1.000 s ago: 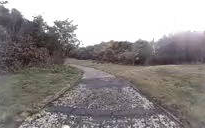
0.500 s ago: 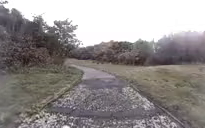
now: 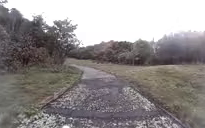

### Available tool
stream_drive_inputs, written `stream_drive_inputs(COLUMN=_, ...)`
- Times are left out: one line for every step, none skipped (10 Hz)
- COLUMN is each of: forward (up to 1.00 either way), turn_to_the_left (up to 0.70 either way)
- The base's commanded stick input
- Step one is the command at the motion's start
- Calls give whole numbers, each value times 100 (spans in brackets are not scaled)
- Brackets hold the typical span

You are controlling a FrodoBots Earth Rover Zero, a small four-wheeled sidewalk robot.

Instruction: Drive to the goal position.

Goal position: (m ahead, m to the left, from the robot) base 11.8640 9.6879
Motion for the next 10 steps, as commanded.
stream_drive_inputs(forward=26, turn_to_the_left=0)
stream_drive_inputs(forward=53, turn_to_the_left=0)
stream_drive_inputs(forward=70, turn_to_the_left=0)
stream_drive_inputs(forward=70, turn_to_the_left=0)
stream_drive_inputs(forward=70, turn_to_the_left=0)
stream_drive_inputs(forward=70, turn_to_the_left=0)
stream_drive_inputs(forward=70, turn_to_the_left=0)
stream_drive_inputs(forward=70, turn_to_the_left=0)
stream_drive_inputs(forward=70, turn_to_the_left=0)
stream_drive_inputs(forward=70, turn_to_the_left=0)
